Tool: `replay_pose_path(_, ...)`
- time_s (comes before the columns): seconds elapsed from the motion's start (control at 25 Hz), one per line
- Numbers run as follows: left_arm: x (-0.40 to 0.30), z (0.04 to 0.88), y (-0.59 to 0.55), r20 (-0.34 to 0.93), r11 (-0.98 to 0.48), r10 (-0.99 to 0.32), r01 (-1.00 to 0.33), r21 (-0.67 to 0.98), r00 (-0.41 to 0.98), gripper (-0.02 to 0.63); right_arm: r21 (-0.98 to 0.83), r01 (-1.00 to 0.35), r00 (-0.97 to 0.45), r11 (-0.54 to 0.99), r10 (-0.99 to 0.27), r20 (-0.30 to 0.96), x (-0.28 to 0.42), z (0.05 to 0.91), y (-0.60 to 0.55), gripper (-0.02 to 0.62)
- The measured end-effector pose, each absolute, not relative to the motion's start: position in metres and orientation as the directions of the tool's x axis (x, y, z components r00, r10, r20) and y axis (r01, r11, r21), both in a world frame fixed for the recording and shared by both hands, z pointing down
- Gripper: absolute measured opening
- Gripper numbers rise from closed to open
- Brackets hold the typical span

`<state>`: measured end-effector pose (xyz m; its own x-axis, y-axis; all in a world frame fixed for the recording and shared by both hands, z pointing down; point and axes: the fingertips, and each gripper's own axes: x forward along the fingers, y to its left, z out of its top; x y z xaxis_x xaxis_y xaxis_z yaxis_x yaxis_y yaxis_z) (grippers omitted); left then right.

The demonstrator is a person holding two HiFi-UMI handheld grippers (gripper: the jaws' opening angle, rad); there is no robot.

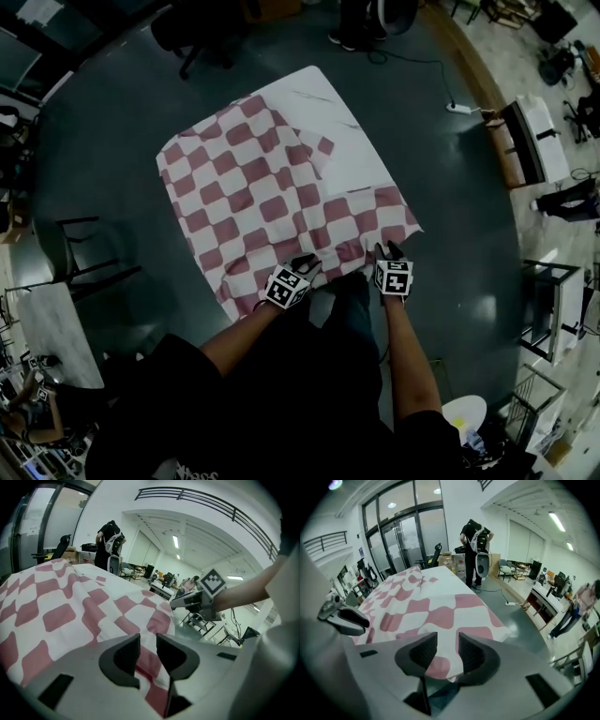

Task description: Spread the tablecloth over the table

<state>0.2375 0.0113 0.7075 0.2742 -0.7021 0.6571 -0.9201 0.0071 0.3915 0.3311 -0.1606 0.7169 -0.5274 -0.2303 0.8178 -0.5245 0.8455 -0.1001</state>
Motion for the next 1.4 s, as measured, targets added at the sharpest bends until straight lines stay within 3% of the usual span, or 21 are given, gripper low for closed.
replay_pose_path(0.24, 0.247, 0.722, -0.032, 0.7, 0.121, -0.691, -0.926, 0.358, 0.18, 0.101, -0.112, -0.398, -0.499, 0.911, -0.112, 0.859, 0.313, 0.764, -0.209, 0.154)
replay_pose_path(0.36, 0.255, 0.733, -0.053, 0.726, 0.155, -0.671, -0.93, 0.333, 0.148, 0.103, -0.139, -0.423, -0.526, 0.896, -0.117, 0.843, 0.308, 0.767, -0.223, 0.075)
replay_pose_path(0.88, 0.236, 0.748, -0.127, 0.739, 0.403, -0.674, -0.84, 0.362, -0.005, 0.149, -0.087, -0.256, -0.546, 0.963, -0.07, 0.835, 0.214, 0.774, -0.331, 0.06)
replay_pose_path(1.16, 0.23, 0.741, -0.162, 0.699, 0.383, -0.714, -0.827, 0.413, 0.018, 0.161, -0.096, -0.189, -0.549, 0.977, -0.024, 0.836, 0.185, 0.769, -0.355, 0.067)
replay_pose_path(1.24, 0.235, 0.742, -0.166, 0.691, 0.363, -0.721, -0.827, 0.43, 0.043, 0.164, -0.1, -0.183, -0.538, 0.978, -0.015, 0.843, 0.191, 0.758, -0.352, 0.12)
replay_pose_path(1.4, 0.24, 0.747, -0.174, 0.673, 0.334, -0.736, -0.826, 0.454, 0.072, 0.17, -0.141, -0.121, -0.587, 0.983, 0.043, 0.808, 0.202, 0.733, -0.323, 0.114)
